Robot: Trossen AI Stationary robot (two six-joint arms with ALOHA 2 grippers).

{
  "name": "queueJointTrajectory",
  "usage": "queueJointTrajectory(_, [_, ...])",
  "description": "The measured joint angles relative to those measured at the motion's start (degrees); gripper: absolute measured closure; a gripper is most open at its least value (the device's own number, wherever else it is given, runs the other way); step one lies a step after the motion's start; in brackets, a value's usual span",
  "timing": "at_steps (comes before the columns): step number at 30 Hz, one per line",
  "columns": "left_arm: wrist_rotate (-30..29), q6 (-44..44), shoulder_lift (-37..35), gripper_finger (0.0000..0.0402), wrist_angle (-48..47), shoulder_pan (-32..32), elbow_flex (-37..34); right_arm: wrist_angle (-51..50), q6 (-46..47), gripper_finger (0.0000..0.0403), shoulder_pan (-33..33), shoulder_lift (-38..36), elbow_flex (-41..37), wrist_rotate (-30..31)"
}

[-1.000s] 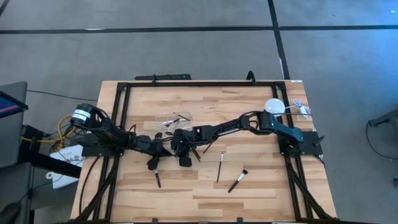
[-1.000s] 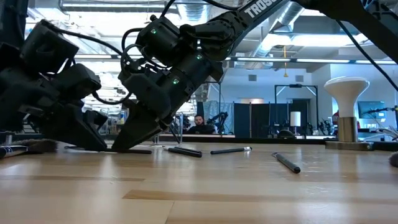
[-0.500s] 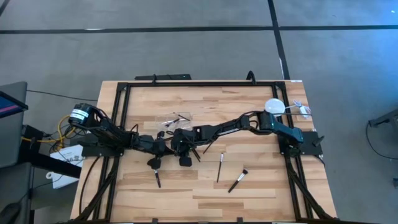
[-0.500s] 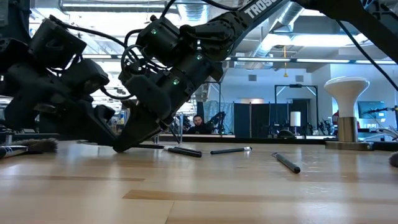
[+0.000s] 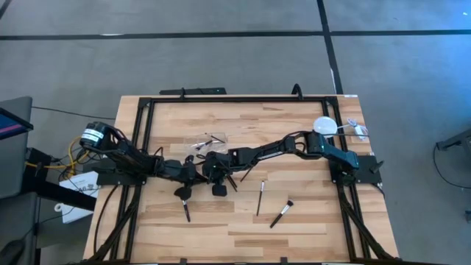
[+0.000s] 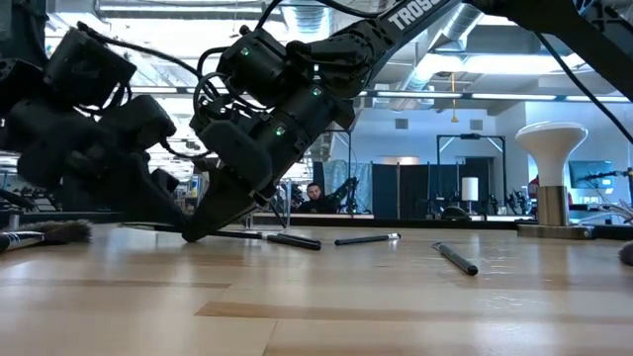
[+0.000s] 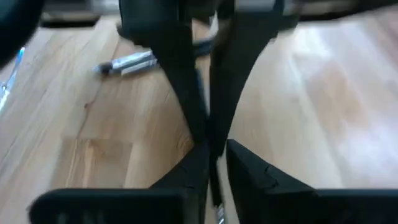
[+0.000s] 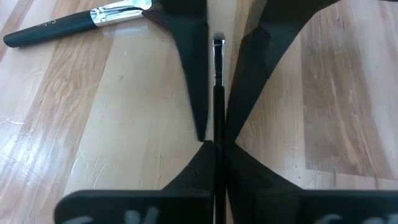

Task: Put items in baskets/containers
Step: Put the eyeshadow brush into the transparent organizer

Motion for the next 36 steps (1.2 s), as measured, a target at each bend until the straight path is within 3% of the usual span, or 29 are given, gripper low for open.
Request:
queueJointTrajectory(5, [0.1,-0.5,-7.2,0.0319,0.4,-1.5,0.1,-0.9,0.4,0.0393,0.1,-0.9,-0.1,0.1])
queueJointTrajectory(11, [-0.4,-0.1,-20.9,0.0316,0.1,-3.9,0.0,-3.7,0.2,0.0398,0.0,-5.3,-0.2,0.0])
queueJointTrajectory(17, [-0.6,3.4,-31.0,0.0316,-0.3,-4.4,-1.0,-8.7,-5.8,0.0398,0.5,-15.7,-0.6,2.6])
queueJointTrajectory(22, [-0.7,4.2,-35.5,0.0316,-0.4,-4.8,-1.4,-5.6,-7.3,0.0399,-1.0,-26.1,-9.9,7.2])
queueJointTrajectory(25, [-0.6,5.4,-36.4,0.0316,-0.2,-5.2,-1.4,4.8,-7.2,0.0399,-2.6,-31.7,-20.4,7.4])
queueJointTrajectory(27, [-1.1,6.7,-36.5,0.0316,-0.7,-5.1,-1.7,17.3,-7.3,0.0398,-3.8,-34.3,-28.1,7.1])
queueJointTrajectory(30, [-4.4,9.2,-35.2,0.0316,-0.9,-4.7,-1.7,40.3,-5.3,0.0392,-6.2,-36.0,-38.0,0.3])
queueJointTrajectory(33, [-9.2,12.2,-33.8,0.0315,-0.5,-3.8,-1.7,59.6,1.1,0.0391,-8.4,-33.7,-43.0,-9.5])
queueJointTrajectory(36, [-12.3,12.5,-33.0,0.0315,-0.4,-2.0,-1.7,68.8,5.6,0.0394,-9.8,-29.3,-43.1,-11.0])
